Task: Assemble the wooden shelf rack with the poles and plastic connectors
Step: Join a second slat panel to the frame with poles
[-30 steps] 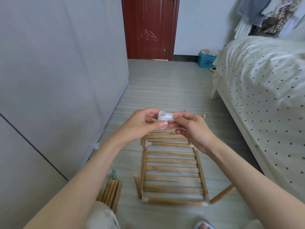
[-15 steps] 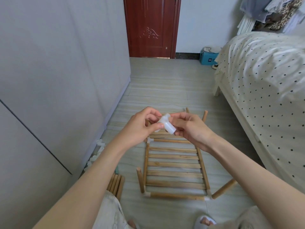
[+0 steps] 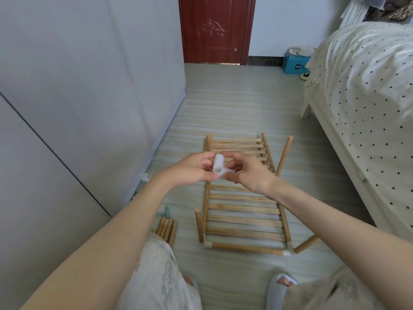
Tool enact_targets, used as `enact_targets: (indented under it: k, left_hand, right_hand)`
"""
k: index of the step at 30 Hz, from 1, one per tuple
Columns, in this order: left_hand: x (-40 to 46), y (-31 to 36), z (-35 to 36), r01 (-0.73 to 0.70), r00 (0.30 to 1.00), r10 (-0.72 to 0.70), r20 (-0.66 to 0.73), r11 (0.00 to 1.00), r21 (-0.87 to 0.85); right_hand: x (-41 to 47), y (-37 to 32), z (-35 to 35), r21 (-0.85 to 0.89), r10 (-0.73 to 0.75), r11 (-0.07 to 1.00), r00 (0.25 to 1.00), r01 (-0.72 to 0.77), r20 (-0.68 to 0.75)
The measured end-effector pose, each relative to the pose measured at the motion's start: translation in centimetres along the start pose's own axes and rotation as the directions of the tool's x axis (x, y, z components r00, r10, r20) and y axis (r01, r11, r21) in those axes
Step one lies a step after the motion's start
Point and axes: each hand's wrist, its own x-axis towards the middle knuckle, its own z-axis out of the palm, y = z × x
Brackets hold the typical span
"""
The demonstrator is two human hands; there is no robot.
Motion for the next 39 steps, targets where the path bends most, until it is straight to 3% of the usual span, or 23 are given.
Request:
enact_targets:
  k: [7,10,14,19,23,26,29,32,39]
  left_hand:
    - [-0.2,-2.0,-0.9,0.226,0.973,-0.231,0.03,0.902,-0.368]
    - [-0.2,-2.6,-1.4,0.192,0.978,-0.208,0.017,0.86,-0.473]
    - [0.1,-2.9,-1.8,0.089,0.97,-0.198,-0.138,0.825,-0.557]
    - [0.3,-3.0,-1.2,0.04,0.956,-0.145,-0.255,0.926,-0.375]
    - [0.4,-3.2,-0.2,0.098,0.963,-0.127,-0.238,0.987,-0.128]
    - [0.4,-4.1,0.3,0.163,0.969,-0.173,-0.179,0.984,-0.07]
    - [0.2,-5.3,0.6,0.232,0.969,-0.239,-0.069,0.968,-0.092]
    - [0.1,-6.3,0.7,0.267,0.964,-0.267,-0.001,0.964,-0.008]
    - [1.1,-7.6,0.7,0.251,0.967,-0.254,-0.006,0.951,0.18]
  right_hand:
    - [0.5,1.4,2.6,-0.285,-0.278,0.924,0.959,0.254,-0.049]
    - [0.7,1.6,3.0,-0.301,-0.327,0.907,0.943,0.295,-0.063]
    - [1.2,1.0,3.2,-0.252,-0.355,0.913,0.928,0.32,-0.109]
    - [1.7,1.1,3.3,-0.261,-0.247,0.942,0.962,0.212,-0.112]
    - [2.0,1.9,3.9,-0.12,0.021,0.992,0.997,-0.03,-0.077]
    - [1.8,3.2,4.7,-0.04,0.196,0.98,0.98,-0.195,0.02]
    - [1.6,4.5,5.6,-0.155,0.218,0.966,0.975,-0.208,0.046]
    - [1.5,5.7,6.7,-0.246,0.186,0.952,0.983,-0.182,-0.008]
    - [1.3,7.9,8.8,-0.146,0.183,0.969,0.977,-0.198,-0.109]
